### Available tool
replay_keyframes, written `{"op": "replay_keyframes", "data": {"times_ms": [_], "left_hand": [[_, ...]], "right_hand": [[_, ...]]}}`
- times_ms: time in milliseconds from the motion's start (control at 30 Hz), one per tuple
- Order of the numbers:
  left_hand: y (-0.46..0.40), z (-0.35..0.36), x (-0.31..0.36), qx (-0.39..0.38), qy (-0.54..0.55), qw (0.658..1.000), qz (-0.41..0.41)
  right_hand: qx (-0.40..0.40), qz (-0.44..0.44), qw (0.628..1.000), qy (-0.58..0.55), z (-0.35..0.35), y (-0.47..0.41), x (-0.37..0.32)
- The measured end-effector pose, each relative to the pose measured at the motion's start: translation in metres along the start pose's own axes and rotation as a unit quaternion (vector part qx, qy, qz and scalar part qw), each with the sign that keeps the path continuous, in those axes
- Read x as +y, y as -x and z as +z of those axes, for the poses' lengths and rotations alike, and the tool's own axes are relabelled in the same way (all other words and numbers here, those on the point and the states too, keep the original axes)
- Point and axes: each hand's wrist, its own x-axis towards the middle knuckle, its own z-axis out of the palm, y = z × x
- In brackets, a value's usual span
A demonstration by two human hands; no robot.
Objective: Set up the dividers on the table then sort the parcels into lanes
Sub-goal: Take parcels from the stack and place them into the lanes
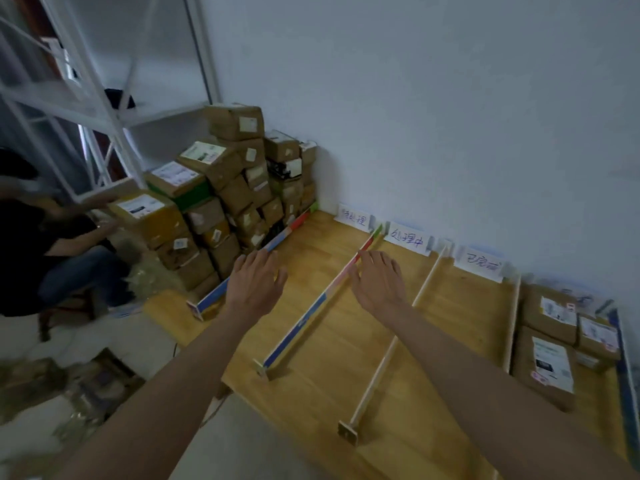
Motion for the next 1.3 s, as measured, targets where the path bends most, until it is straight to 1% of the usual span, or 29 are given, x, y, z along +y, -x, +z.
{"op": "replay_keyframes", "data": {"times_ms": [167, 333, 433, 567, 733, 1000, 1100, 1300], "left_hand": [[-0.003, -0.023, -0.096, 0.012, -0.003, 1.000, -0.013], [-0.006, -0.043, -0.171, 0.040, -0.011, 0.998, -0.037], [-0.010, -0.047, -0.211, 0.041, -0.020, 0.998, -0.054], [-0.022, -0.042, -0.255, 0.036, -0.022, 0.996, -0.084], [-0.057, -0.028, -0.309, 0.026, -0.028, 0.993, -0.110], [-0.153, -0.028, -0.372, 0.018, -0.041, 0.992, -0.121], [-0.184, -0.025, -0.379, 0.024, -0.037, 0.993, -0.107], [-0.257, -0.026, -0.379, 0.019, -0.011, 0.998, -0.061]], "right_hand": [[0.012, -0.021, 1.000, -0.014, 0.014, -0.020, -0.098], [0.028, -0.055, 0.998, -0.023, 0.022, -0.040, -0.179], [0.030, -0.080, 0.996, -0.037, 0.028, -0.058, -0.218], [0.009, -0.105, 0.993, -0.052, 0.044, -0.090, -0.264], [-0.010, -0.131, 0.989, -0.068, 0.066, -0.136, -0.315], [-0.006, -0.124, 0.986, -0.110, 0.089, -0.229, -0.362], [0.006, -0.110, 0.987, -0.117, 0.094, -0.258, -0.365], [0.045, -0.050, 0.993, -0.101, 0.085, -0.304, -0.354]]}}
